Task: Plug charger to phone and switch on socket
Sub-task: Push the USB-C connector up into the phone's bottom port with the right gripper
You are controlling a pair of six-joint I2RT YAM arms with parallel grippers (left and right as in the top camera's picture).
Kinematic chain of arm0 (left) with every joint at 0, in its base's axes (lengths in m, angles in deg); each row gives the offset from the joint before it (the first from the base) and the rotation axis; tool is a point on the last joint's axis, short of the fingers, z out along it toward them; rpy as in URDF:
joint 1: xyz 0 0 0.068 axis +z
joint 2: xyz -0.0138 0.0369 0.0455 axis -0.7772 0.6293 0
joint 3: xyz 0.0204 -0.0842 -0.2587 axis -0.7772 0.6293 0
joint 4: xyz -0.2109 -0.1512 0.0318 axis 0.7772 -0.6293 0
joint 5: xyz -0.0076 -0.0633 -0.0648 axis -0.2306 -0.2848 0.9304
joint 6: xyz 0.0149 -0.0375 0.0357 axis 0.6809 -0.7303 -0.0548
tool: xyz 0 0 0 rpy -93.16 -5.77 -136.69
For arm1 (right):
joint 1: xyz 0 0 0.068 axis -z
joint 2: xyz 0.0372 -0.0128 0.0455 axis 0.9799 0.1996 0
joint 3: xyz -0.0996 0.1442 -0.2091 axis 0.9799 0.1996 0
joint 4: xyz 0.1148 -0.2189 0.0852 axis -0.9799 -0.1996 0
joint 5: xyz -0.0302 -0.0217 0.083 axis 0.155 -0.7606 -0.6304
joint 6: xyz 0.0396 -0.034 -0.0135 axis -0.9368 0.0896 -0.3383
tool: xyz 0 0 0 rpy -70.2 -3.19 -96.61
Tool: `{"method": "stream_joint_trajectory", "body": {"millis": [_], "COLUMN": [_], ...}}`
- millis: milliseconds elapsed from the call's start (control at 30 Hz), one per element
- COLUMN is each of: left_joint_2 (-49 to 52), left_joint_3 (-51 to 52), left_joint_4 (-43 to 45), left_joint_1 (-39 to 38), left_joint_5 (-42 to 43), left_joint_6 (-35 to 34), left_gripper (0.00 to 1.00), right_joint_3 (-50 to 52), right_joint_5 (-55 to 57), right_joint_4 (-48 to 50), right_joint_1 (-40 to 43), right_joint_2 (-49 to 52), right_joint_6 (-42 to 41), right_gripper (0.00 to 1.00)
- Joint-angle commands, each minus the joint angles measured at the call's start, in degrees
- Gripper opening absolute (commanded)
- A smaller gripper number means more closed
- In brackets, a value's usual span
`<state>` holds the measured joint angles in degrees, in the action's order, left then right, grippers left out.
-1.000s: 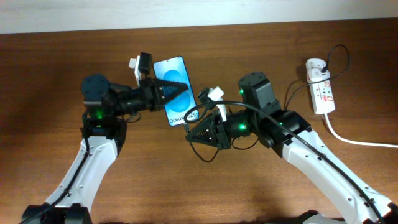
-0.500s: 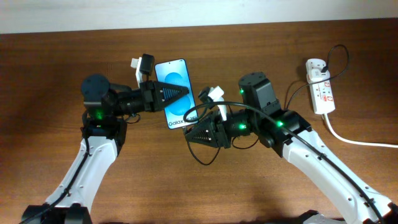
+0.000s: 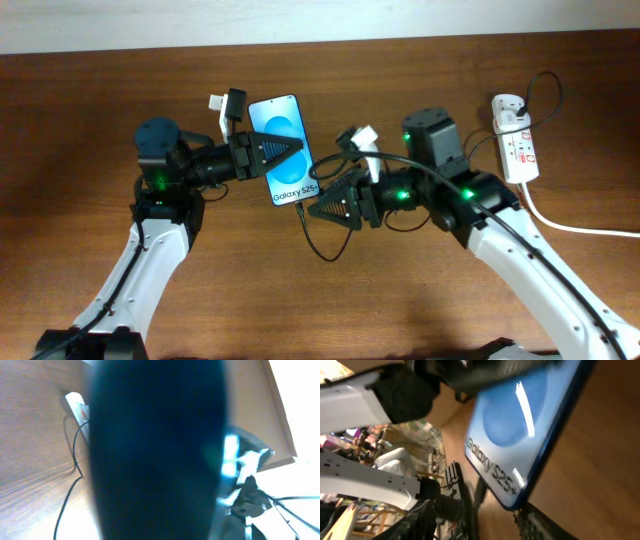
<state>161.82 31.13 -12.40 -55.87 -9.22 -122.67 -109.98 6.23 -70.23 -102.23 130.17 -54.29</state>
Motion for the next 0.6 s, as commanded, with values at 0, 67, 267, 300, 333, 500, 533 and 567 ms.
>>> {"method": "stream_joint_trajectory", "body": {"millis": [0, 67, 267, 300, 333, 500, 533, 567], "left_joint_2": [0.1, 0.1, 0.1, 0.1, 0.1, 0.1, 0.1, 0.1], "left_joint_3": [-0.5, -0.5, -0.5, -0.5, -0.5, -0.5, -0.5, -0.5], "left_joint_4": [0.2, 0.2, -3.9, -3.9, -3.9, -4.3, -4.3, -4.3], "left_joint_1": [-0.2, -0.2, -0.2, -0.2, -0.2, -0.2, -0.2, -0.2], "left_joint_5": [-1.1, -1.1, -3.3, -3.5, -3.4, -3.4, -3.4, -3.4], "left_joint_6": [1.8, 1.8, 1.8, 1.8, 1.8, 1.5, 1.5, 1.5], "left_gripper": [0.00, 0.00, 0.00, 0.00, 0.00, 0.00, 0.00, 0.00], "right_joint_3": [-3.0, -3.7, -11.1, -11.4, -11.4, -11.4, -11.4, -11.4], "right_joint_5": [7.8, 19.0, 23.7, 23.7, 23.7, 24.2, 24.7, 26.8], "right_joint_4": [0.4, 0.6, -0.1, -0.2, -0.3, -0.4, -0.6, -1.1], "right_joint_1": [0.3, 0.3, 0.2, 0.2, 0.2, 0.2, 0.2, 0.2], "right_joint_2": [-4.3, -5.6, -6.1, -6.1, -6.1, -6.1, -6.1, -6.1], "right_joint_6": [0.3, -0.8, -3.7, -3.7, -3.7, -3.9, -3.9, -3.9], "right_gripper": [0.57, 0.58, 0.63, 0.64, 0.64, 0.68, 0.69, 0.70]}}
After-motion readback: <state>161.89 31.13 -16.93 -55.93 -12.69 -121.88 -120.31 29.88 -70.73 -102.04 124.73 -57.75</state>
